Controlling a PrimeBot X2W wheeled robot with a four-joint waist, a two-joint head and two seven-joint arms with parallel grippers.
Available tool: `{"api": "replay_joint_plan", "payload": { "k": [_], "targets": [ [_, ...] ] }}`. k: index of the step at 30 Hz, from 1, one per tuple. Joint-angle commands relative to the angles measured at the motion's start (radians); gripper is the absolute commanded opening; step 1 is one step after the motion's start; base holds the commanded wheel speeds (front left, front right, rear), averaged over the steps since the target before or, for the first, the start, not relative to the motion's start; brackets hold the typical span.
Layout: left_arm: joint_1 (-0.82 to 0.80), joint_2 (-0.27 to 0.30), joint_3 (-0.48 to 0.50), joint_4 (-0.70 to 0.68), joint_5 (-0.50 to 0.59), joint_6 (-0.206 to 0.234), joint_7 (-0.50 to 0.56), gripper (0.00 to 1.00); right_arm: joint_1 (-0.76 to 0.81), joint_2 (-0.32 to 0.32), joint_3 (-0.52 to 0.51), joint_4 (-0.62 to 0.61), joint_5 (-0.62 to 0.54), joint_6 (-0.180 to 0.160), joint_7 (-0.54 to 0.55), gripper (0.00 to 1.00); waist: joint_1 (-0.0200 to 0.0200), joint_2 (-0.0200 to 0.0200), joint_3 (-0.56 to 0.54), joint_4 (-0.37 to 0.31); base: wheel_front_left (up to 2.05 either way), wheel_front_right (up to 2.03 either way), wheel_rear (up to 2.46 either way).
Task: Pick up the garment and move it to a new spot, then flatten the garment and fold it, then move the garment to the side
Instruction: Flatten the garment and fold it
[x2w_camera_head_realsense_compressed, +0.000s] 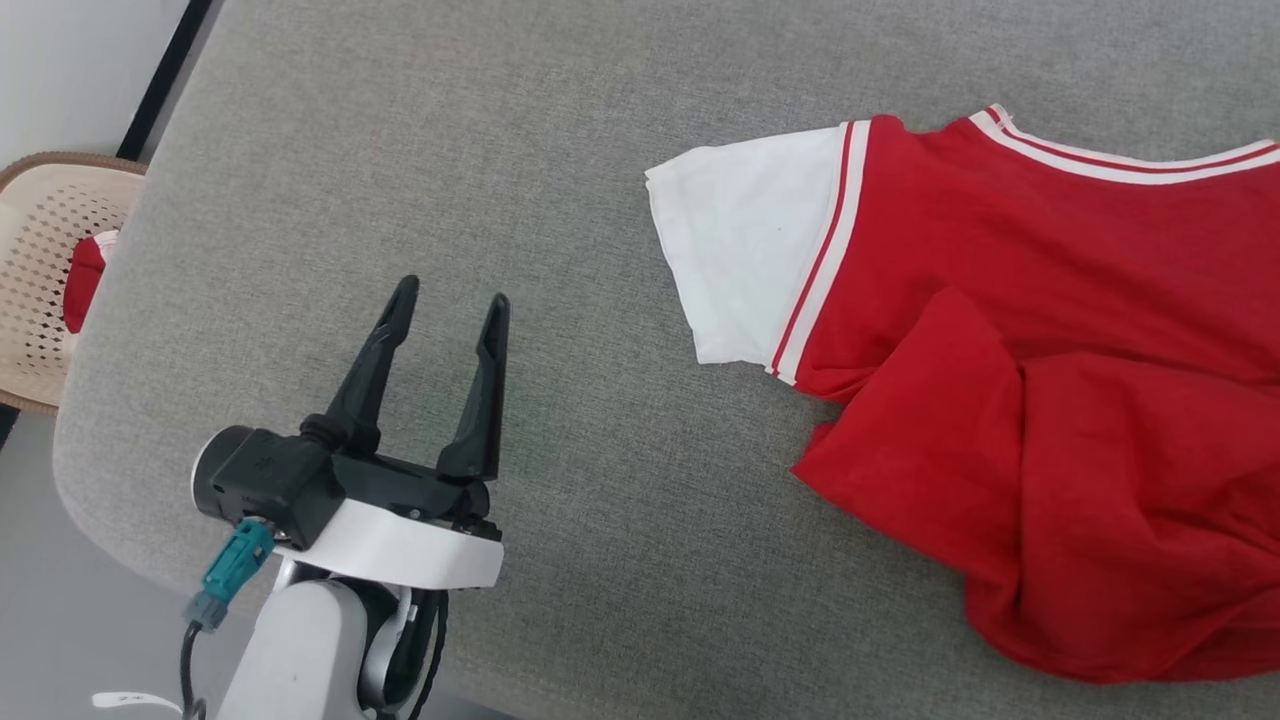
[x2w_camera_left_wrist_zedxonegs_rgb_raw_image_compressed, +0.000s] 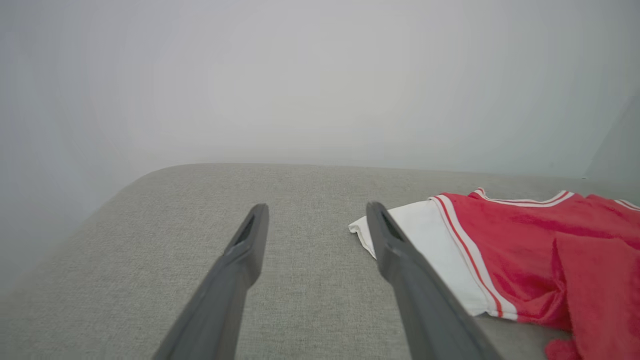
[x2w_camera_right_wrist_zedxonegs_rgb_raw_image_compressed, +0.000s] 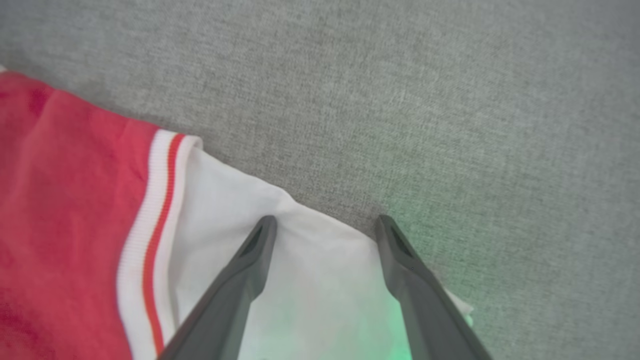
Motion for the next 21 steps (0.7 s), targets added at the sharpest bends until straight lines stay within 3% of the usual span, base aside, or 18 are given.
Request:
{"api": "replay_joint_plan", "payload": {
  "k": [1, 2, 3, 5, 6, 14, 17, 21],
  "targets": [
    [0.011, -0.002, 0.004, -0.003, 0.017, -0.005, -0.002, 1.0, 0.027, 0.011, 0.026, 0.018, 0.006, 0.0, 0.027, 1.0, 0.0, 0.0, 0.001, -0.002, 0.0, 0.0, 0.0],
    [0.012, -0.004, 0.005, -0.003, 0.019, -0.006, -0.002, 1.0, 0.028, 0.01, 0.032, 0.017, 0.011, 0.0, 0.034, 1.0, 0.0, 0.0, 0.002, -0.003, 0.0, 0.0, 0.0],
    [0.013, -0.005, 0.006, -0.001, 0.021, -0.007, -0.002, 1.0, 0.027, 0.009, 0.037, 0.015, 0.013, 0.0, 0.037, 0.88, 0.0, 0.0, 0.002, -0.005, 0.0, 0.0, 0.0],
    [0.01, -0.007, 0.007, 0.0, 0.022, -0.006, -0.002, 1.0, 0.024, 0.007, 0.041, 0.016, 0.02, -0.001, 0.037, 0.11, 0.0, 0.0, 0.003, -0.007, 0.0, 0.0, 0.0],
    [0.009, -0.007, 0.005, 0.002, 0.02, -0.007, -0.002, 1.0, 0.022, 0.006, 0.045, 0.018, 0.022, -0.001, 0.04, 0.0, 0.0, 0.0, 0.003, -0.007, 0.0, 0.0, 0.0],
    [-0.019, 0.016, -0.016, 0.004, -0.002, -0.006, -0.002, 1.0, -0.006, 0.012, 0.065, 0.015, 0.037, -0.002, 0.03, 0.0, 0.0, 0.0, 0.007, -0.016, 0.0, 0.0, 0.0],
    [-0.072, 0.063, -0.056, 0.016, -0.007, -0.006, -0.002, 1.0, -0.027, 0.024, 0.073, -0.002, 0.042, -0.001, 0.023, 0.0, 0.0, 0.0, 0.012, -0.025, 0.0, 0.0, 0.0],
    [-0.223, 0.177, -0.179, 0.078, -0.068, -0.005, 0.005, 1.0, -0.055, 0.036, 0.093, -0.031, 0.048, -0.001, 0.027, 0.0, 0.0, 0.0, 0.032, -0.044, 0.0, 0.0, 0.0]
  ]
}}
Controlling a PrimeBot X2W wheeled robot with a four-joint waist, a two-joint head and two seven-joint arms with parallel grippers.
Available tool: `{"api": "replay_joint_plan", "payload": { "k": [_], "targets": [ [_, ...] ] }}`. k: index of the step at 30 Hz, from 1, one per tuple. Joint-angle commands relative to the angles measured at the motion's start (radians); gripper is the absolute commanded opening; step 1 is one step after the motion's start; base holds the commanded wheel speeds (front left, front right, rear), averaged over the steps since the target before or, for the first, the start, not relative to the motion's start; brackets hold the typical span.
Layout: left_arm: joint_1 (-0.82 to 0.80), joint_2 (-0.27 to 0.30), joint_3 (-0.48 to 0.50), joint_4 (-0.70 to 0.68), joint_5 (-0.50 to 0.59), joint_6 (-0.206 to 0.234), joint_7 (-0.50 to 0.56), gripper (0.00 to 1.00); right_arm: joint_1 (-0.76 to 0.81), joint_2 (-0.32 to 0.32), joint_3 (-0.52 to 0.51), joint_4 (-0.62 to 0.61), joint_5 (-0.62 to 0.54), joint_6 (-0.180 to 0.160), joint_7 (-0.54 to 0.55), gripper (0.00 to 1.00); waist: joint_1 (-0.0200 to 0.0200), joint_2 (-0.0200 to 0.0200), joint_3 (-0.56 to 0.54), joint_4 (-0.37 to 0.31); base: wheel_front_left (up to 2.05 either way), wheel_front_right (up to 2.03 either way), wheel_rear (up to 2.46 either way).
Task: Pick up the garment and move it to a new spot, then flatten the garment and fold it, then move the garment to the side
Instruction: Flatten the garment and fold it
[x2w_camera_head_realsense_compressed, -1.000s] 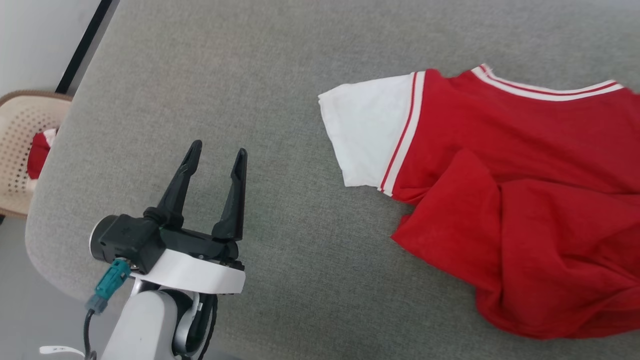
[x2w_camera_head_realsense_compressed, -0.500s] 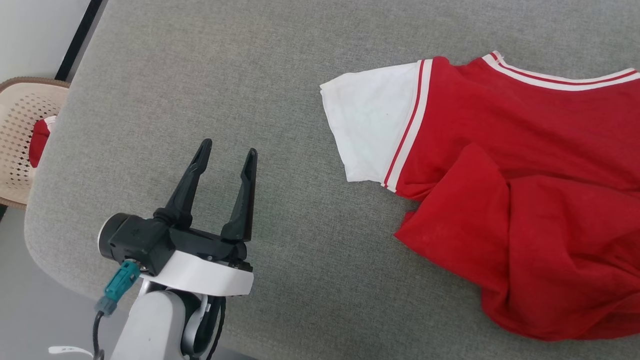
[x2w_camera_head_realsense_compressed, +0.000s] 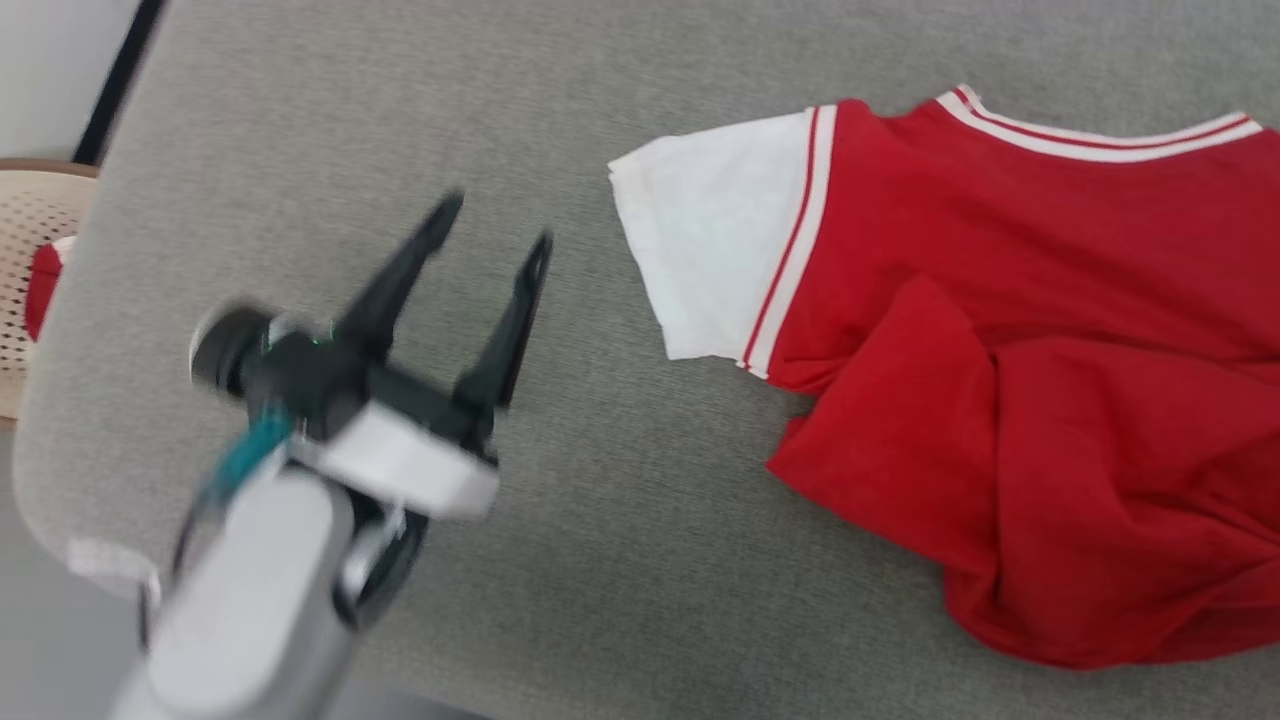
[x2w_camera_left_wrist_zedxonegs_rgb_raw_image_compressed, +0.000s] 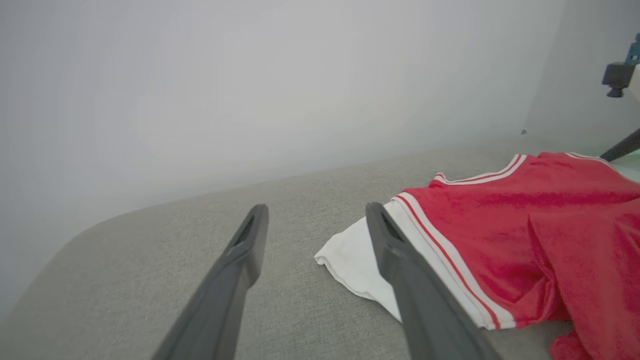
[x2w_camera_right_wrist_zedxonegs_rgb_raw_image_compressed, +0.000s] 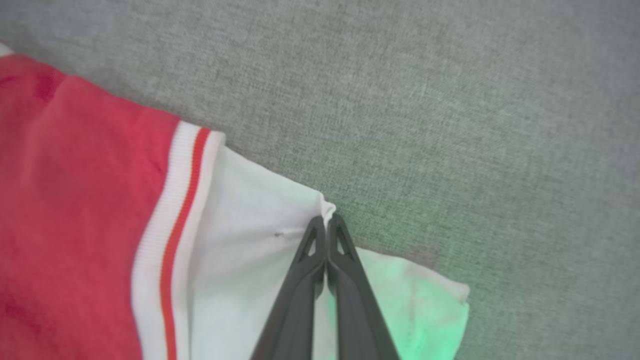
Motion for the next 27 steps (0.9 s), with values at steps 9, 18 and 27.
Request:
{"api": "replay_joint_plan", "payload": {
  "k": [9, 18, 27],
  "targets": [
    [-0.463, 0.198, -0.374, 0.181, -0.323, 0.003, 0.266, 1.0, -0.062, 0.056, 0.085, -0.078, -0.004, -0.001, 0.033, 0.0, -0.0001, 0.0, 0.081, -0.069, 0.0, 0.0, 0.0],
    [-0.827, 0.264, -0.715, 0.313, -0.715, 0.003, 0.67, 1.0, -0.129, 0.068, 0.142, -0.13, 0.007, -0.002, 0.055, 0.0, -0.0001, 0.0, 0.163, -0.121, 0.0, 0.0, 0.0],
    [-0.938, 0.269, -0.891, 0.376, -0.841, 0.003, 0.761, 0.53, -0.175, 0.085, 0.199, -0.143, 0.024, -0.003, 0.036, 0.0, -0.0001, 0.0, 0.204, -0.153, 0.0, 0.0, 0.0]
  ]
}}
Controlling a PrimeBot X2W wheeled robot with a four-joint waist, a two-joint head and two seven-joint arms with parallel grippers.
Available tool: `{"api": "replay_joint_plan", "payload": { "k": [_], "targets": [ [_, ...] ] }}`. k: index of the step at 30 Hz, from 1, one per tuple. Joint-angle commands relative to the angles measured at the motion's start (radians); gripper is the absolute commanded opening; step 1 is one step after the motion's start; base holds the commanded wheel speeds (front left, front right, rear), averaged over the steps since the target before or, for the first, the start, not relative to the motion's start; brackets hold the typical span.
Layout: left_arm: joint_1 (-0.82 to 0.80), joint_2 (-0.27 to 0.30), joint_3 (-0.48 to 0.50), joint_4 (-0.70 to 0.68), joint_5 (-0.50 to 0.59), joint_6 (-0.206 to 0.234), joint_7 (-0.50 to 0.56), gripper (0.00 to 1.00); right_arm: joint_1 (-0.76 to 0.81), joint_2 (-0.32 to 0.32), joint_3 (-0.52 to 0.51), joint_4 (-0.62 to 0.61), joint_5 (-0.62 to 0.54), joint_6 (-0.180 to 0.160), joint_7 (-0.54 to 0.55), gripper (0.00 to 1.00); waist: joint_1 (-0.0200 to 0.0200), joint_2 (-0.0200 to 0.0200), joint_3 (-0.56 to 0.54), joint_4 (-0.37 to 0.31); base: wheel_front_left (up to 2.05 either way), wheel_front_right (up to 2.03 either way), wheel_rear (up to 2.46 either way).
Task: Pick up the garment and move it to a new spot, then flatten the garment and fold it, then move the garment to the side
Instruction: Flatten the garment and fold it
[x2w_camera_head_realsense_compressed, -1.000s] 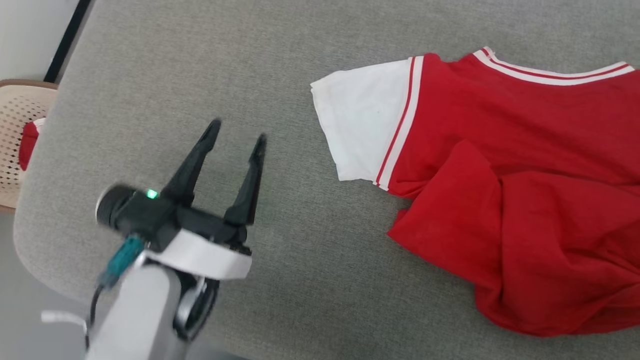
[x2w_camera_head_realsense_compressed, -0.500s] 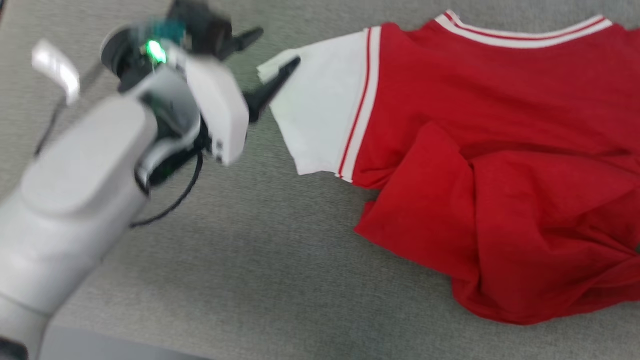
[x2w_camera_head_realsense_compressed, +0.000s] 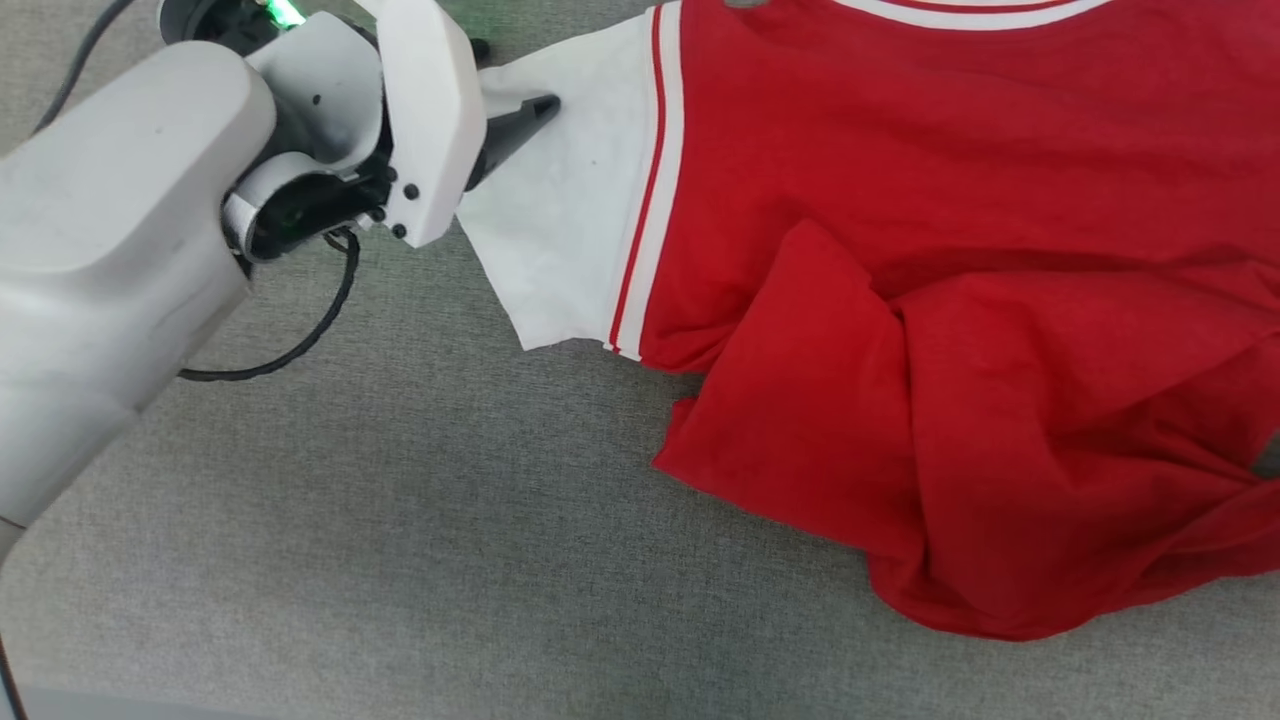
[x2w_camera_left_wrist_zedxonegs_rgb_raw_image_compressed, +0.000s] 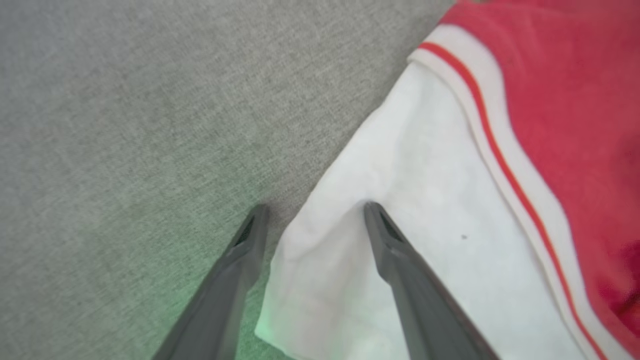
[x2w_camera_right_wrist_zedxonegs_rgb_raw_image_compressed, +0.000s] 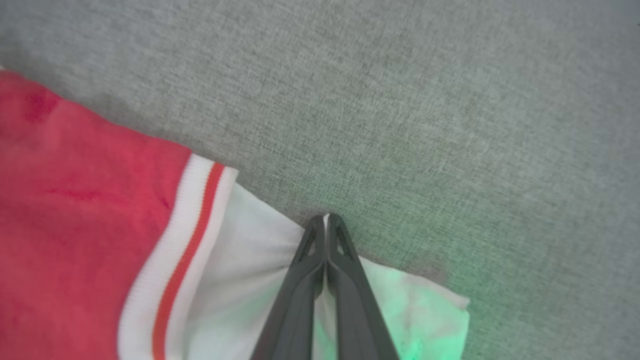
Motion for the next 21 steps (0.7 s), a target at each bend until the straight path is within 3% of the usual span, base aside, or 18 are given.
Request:
{"api": "replay_joint_plan", "payload": {
  "k": [1, 2, 3, 11, 16, 19, 21],
  "targets": [
    [0.03, -0.01, -0.035, -0.004, -0.022, 0.003, 0.017, 0.4, 0.064, 0.051, 0.062, 0.037, 0.005, -0.004, 0.005, 0.0, 0.0, -0.0001, 0.0, -0.002, 0.0, 0.0, 0.0],
    [0.029, -0.006, -0.038, -0.006, -0.028, 0.003, 0.016, 0.05, 0.062, 0.051, 0.066, 0.038, 0.007, -0.004, 0.001, 0.0, 0.0, -0.0001, -0.001, -0.002, 0.0, 0.0, 0.0],
    [0.029, -0.002, -0.041, -0.005, -0.034, 0.003, 0.014, 0.0, 0.058, 0.051, 0.07, 0.037, 0.01, -0.004, -0.006, 0.0, 0.0, -0.0001, -0.002, -0.003, 0.0, 0.0, 0.0],
    [0.019, 0.004, -0.04, 0.001, -0.063, 0.003, -0.067, 0.0, 0.021, 0.065, 0.088, 0.015, 0.035, -0.002, -0.073, 0.0, 0.0, -0.0001, -0.023, -0.011, 0.0, 0.0, 0.0],
    [-0.029, 0.019, -0.036, 0.039, -0.021, 0.003, -0.243, 0.0, -0.038, 0.038, 0.083, -0.018, 0.04, -0.002, -0.184, 0.0, 0.0, -0.0001, -0.067, -0.031, 0.0, 0.0, 0.0],
    [-0.038, 0.017, -0.036, 0.059, -0.036, 0.003, -0.295, 0.0, -0.06, 0.032, 0.07, -0.012, 0.043, -0.003, -0.221, 0.0, 0.0, -0.0001, -0.083, -0.039, 0.0, 0.0, 0.0],
    [-0.068, 0.013, -0.013, 0.11, -0.067, 0.003, -0.392, 0.0, -0.108, 0.051, 0.05, 0.017, 0.026, -0.003, -0.29, 0.0, 0.0, -0.0001, -0.098, -0.053, 0.0, 0.0, 0.0]
  ]
}}
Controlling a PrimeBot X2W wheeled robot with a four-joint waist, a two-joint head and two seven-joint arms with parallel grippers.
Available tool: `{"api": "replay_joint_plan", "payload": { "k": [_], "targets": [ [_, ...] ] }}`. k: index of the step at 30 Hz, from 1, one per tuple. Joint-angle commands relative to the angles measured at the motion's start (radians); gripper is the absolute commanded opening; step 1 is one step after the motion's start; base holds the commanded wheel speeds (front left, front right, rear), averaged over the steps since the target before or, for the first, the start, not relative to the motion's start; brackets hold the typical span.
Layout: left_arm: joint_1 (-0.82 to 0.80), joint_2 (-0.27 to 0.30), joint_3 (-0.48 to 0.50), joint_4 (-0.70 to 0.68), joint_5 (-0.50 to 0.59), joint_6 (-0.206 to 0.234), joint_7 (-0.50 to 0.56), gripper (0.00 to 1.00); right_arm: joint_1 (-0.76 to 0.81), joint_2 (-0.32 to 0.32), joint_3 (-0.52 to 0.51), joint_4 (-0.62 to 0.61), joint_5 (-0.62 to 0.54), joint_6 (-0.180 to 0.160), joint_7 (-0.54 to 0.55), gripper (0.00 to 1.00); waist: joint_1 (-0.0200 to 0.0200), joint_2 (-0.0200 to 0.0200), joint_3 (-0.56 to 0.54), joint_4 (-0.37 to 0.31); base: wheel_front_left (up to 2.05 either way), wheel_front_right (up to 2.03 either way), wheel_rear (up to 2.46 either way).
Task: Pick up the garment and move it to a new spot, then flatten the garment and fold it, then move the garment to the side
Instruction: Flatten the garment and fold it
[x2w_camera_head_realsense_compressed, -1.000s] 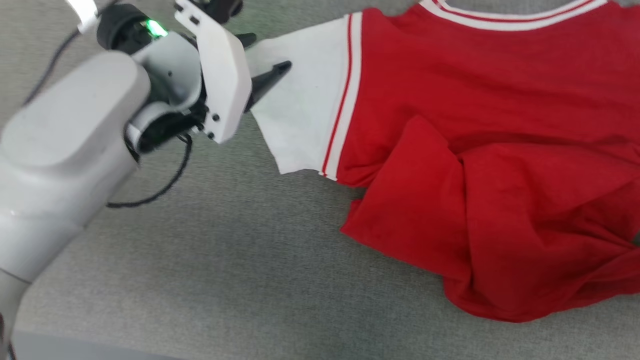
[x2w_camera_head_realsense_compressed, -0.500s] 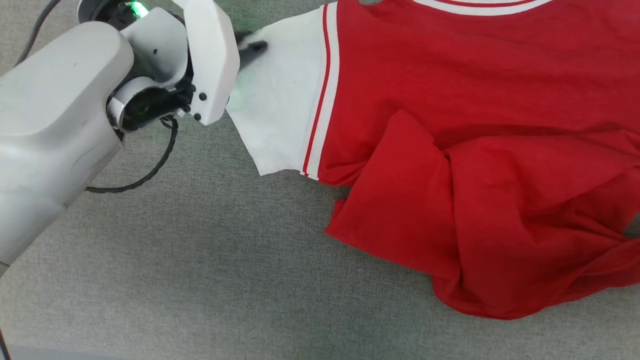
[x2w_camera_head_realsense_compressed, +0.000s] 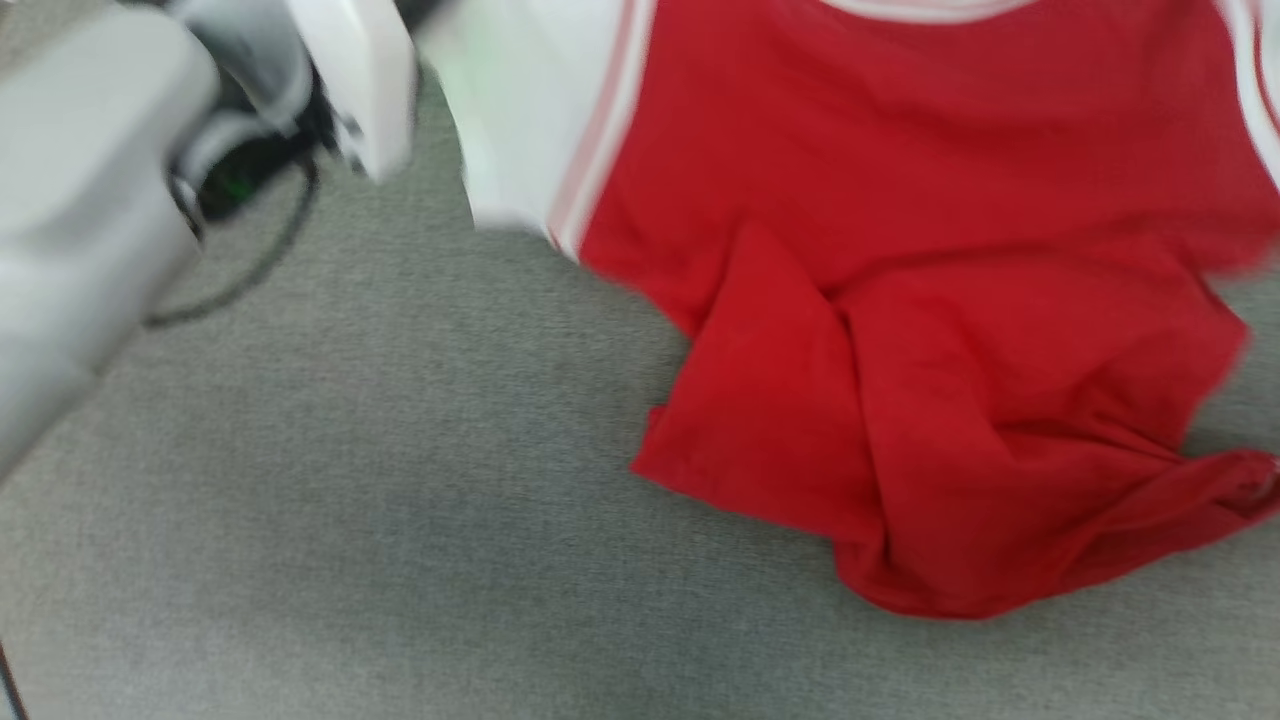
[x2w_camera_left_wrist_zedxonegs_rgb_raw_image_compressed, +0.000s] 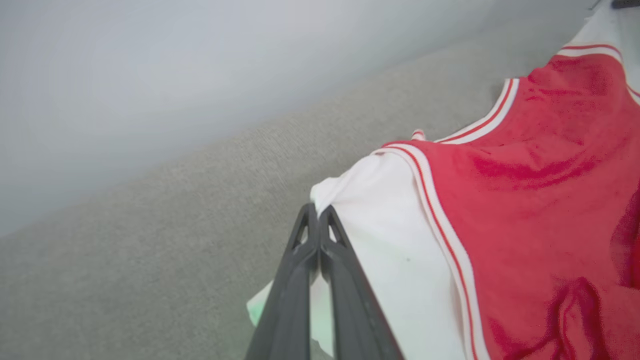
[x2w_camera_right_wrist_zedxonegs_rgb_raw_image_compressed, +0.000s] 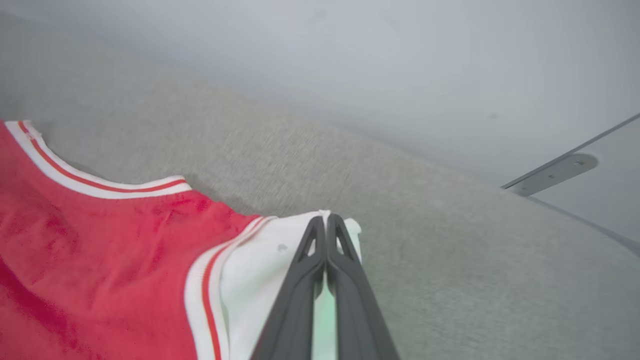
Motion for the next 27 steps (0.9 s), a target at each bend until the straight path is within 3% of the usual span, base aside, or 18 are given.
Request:
{"api": "replay_joint_plan", "payload": {
  "k": [1, 7, 18, 23, 27],
  "targets": [
    [-0.026, -0.003, 0.012, 0.017, -0.017, 0.003, -0.024, 0.0, -0.022, 0.008, -0.009, 0.015, -0.008, -0.001, -0.02, 0.0, 0.0, 0.0, -0.011, -0.012, 0.0, 0.0, 0.0],
    [-0.113, -0.035, 0.117, 0.152, -0.098, 0.003, -0.202, 0.0, -0.187, 0.099, -0.086, 0.156, -0.076, -0.001, -0.191, 0.0, 0.0, 0.0, -0.013, -0.04, 0.0, 0.0, 0.0],
    [-0.403, -0.079, 0.339, 0.34, -0.198, 0.003, -0.373, 0.0, -0.588, 0.296, -0.273, 0.518, -0.254, -0.002, -0.558, 0.0, 0.0, 0.0, -0.027, -0.075, 0.0, 0.0, 0.0],
    [-0.4, -0.085, 0.35, 0.315, -0.217, 0.003, -0.37, 0.0, -0.642, 0.354, -0.274, 0.615, -0.285, -0.002, -0.58, 0.0, 0.0, 0.0, -0.058, -0.079, 0.0, 0.0, 0.0],
    [-0.317, -0.067, 0.329, 0.276, -0.245, 0.003, -0.349, 0.0, -0.578, 0.37, -0.246, 0.632, -0.274, -0.002, -0.555, 0.0, 0.0, 0.0, -0.077, -0.076, 0.0, 0.0, 0.0]
  ]
}}
